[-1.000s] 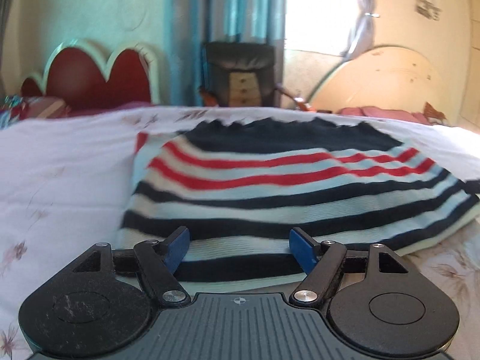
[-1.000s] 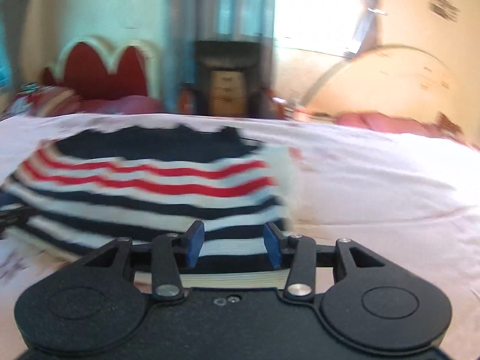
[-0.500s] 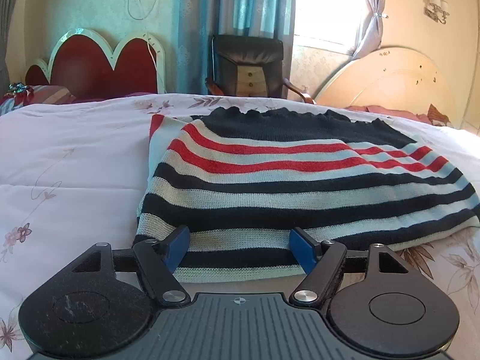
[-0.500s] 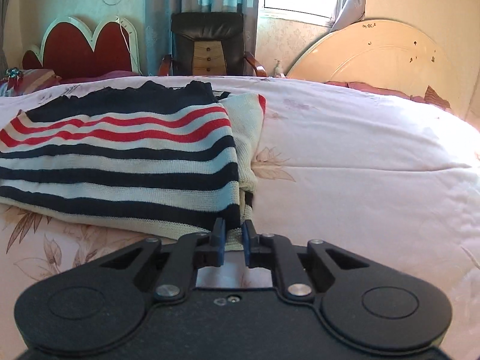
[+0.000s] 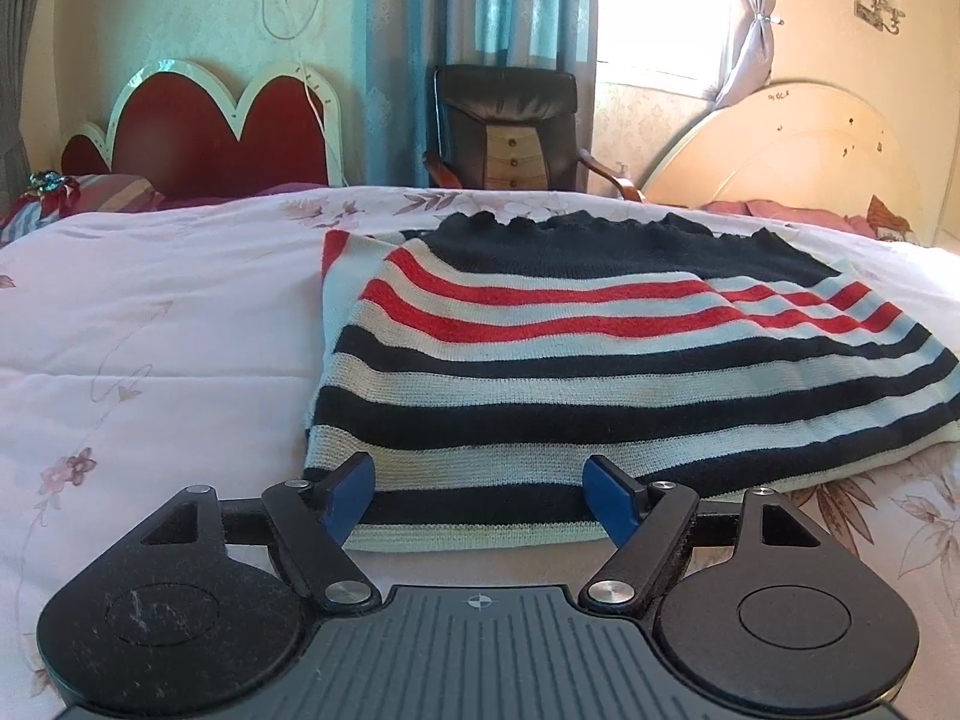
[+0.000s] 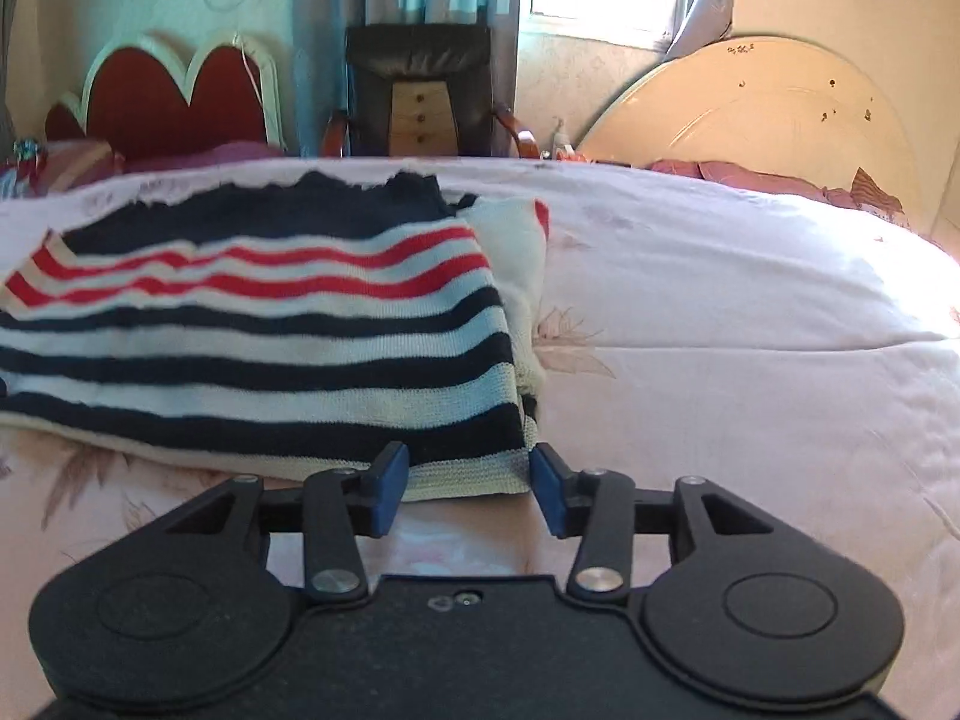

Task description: Fold small clothes

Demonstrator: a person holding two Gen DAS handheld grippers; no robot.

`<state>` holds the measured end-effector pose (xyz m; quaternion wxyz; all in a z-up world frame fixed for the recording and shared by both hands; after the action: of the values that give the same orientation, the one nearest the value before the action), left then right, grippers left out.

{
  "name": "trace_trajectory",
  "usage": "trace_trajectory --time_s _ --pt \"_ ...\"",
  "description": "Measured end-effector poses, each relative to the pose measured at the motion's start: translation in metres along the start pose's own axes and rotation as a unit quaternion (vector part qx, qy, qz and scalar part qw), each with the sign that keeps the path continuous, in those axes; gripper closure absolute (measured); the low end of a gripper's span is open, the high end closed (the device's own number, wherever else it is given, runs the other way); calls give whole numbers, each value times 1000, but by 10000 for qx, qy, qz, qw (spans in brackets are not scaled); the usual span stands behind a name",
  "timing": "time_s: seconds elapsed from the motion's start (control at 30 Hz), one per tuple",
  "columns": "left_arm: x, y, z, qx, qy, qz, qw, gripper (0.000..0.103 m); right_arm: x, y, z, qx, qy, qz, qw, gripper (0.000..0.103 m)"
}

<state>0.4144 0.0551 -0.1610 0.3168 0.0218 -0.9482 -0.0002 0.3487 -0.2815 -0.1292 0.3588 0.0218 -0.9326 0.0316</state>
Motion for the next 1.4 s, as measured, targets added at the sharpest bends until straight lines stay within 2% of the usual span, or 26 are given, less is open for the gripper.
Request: trace_trajectory --time_s 0.2,0.3,0.4,0.43,0.5,0.6,0.67,0.7,0.73,0.83,0.97,1.0,1.03,1.1,1.17,1.2,1.23,1.27,1.3,1.33,1.37,1.4 --pt "23 10 3 -20 13 -220 9998 27 13 9 -3 113 -56 -82 9999 60" --pt "32 23 5 382 39 -134 9992 27 17 17 -8 143 -91 -182 9997 60" --pt "37 35 12 1193 65 342 9922 27 18 29 -12 217 -124 -287 9993 60" --pt "35 40 16 1630 126 534 9851 27 18 33 -13 219 -140 -341 9991 60" --pt "29 51 30 2564 187 896 9622 27 18 42 -16 214 -176 -467 9985 60" --pt "21 64 49 3730 17 1217 9198 27 21 56 -21 230 -256 -686 9971 60" --pt "16 71 53 4167 -133 1279 8999 27 22 64 -23 301 -296 -794 9959 60" --pt "12 73 53 4320 -203 1284 8924 27 22 67 -25 340 -315 -835 9954 60" --pt "9 75 53 4401 -256 1283 8884 27 22 70 -26 368 -333 -871 9950 60" --pt "-6 76 48 4515 -407 1230 8828 27 20 74 -28 417 -362 -952 9939 60" --pt "-28 75 36 4519 -590 1137 8828 30 14 74 -29 391 -420 -1053 9928 60" --pt "-34 76 31 4465 -569 1086 8863 42 12 74 -28 388 -420 -1058 9927 60" --pt "-42 76 29 4449 -484 1042 8882 49 9 73 -28 380 -407 -1060 9928 60" --pt "-58 84 25 4579 -439 1065 8815 71 5 73 -29 335 -400 -1088 9927 60" --pt "-65 88 26 4685 -480 1132 8749 74 2 72 -32 276 -402 -1114 9926 61" --pt "-66 88 25 4654 -499 1133 8764 74 0 71 -34 221 -400 -1163 9922 62" --pt "-66 87 24 4661 -491 1135 8760 78 -1 71 -36 167 -397 -1219 9916 63" --pt "-61 87 24 4855 -537 1243 8637 82 -3 72 -39 126 -383 -1270 9911 70" --pt "-52 87 20 4973 -840 1471 8509 82 -4 74 -42 78 -346 -1343 9903 81" --pt "-44 84 16 4861 -1060 1537 8537 82 -5 77 -45 28 -309 -1479 9885 85" --pt "-44 82 15 4756 -1029 1416 8621 82 -4 81 -50 20 -325 -1613 9864 87" --pt "-50 82 20 4830 -900 1364 8602 83 -4 87 -54 70 -399 -1686 9849 88"
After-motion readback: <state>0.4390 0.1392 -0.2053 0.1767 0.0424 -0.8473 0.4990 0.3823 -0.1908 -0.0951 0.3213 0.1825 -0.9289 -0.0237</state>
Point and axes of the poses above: each gripper's, at about its wrist camera, not at the fingertips, and x roughly against the way its jaws point, y to its left, z to its underside, the point moved 5 cm from there along -x, roughly the way its jaws point
